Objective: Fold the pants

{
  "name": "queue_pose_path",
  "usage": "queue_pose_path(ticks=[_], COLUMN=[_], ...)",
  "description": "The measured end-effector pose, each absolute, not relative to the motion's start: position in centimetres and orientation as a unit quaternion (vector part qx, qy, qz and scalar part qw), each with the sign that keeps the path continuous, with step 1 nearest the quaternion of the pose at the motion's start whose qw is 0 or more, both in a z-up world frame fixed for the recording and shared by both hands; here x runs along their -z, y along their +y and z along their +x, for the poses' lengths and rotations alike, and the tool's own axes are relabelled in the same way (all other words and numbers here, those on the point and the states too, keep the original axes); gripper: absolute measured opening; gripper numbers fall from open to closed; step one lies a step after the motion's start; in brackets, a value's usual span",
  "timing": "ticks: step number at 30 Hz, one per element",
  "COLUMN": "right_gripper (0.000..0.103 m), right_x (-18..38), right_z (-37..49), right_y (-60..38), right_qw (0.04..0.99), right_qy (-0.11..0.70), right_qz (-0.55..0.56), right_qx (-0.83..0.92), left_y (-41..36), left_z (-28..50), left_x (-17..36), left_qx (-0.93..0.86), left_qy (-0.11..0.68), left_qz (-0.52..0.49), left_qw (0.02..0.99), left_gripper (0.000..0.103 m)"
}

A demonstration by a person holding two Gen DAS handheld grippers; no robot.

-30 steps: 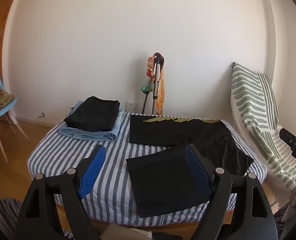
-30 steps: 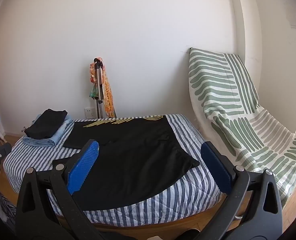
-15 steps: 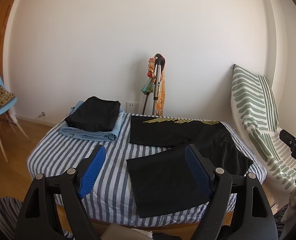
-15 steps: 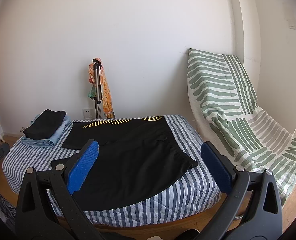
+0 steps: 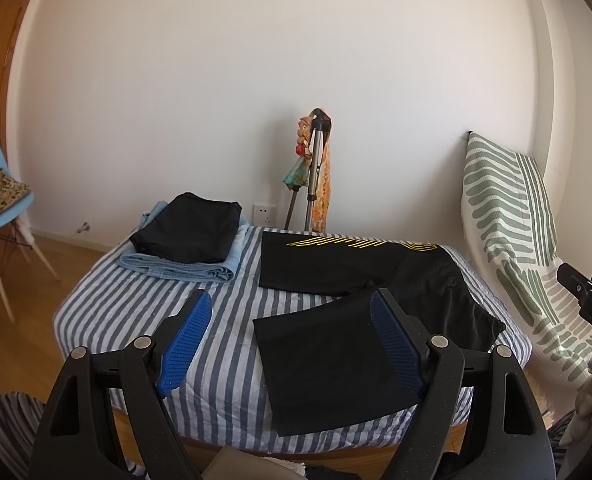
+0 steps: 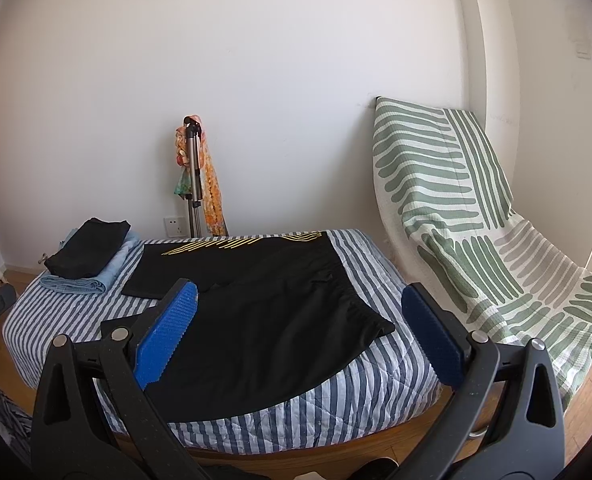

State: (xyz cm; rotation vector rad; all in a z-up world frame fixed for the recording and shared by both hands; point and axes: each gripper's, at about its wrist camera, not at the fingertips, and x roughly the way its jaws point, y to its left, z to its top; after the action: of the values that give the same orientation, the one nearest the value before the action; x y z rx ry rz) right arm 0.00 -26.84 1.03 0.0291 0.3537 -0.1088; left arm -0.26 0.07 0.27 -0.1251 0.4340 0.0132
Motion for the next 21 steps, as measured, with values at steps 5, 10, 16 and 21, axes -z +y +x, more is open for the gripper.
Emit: queue_pose_path(ticks=[5, 10, 16, 21], right_gripper=[0.103, 0.103, 0.103, 0.103], right_x=[-1.09, -1.14, -1.15, -1.14], right_z=[-0.04, -0.07, 0.05, 0.03], right_y=[-26.71, -26.82, -26.95, -27.01], right_qw=[0.983, 0.983, 0.982, 0.982], right_qy=[0.175, 0.175, 0.177, 0.176], right_qz=[0.014, 0.014, 0.015, 0.015], right_qx=[0.056, 0.058, 0.059, 0.060], left_y=[0.19, 0.26, 0.18, 0.21], left_z=[-0.22, -0.28, -0.17, -0.36], left_x=[-0.35, -0.36, -0.48, -0.39], left_qx=[-0.007, -0.007, -0.007, -0.008], left_qy=[0.215, 0.215, 0.215, 0.214], left_qz=[-0.064, -0.066, -0.067, -0.069], left_qw=[0.974, 0.974, 0.974, 0.974], left_gripper=[0.082, 0.082, 0.082, 0.082])
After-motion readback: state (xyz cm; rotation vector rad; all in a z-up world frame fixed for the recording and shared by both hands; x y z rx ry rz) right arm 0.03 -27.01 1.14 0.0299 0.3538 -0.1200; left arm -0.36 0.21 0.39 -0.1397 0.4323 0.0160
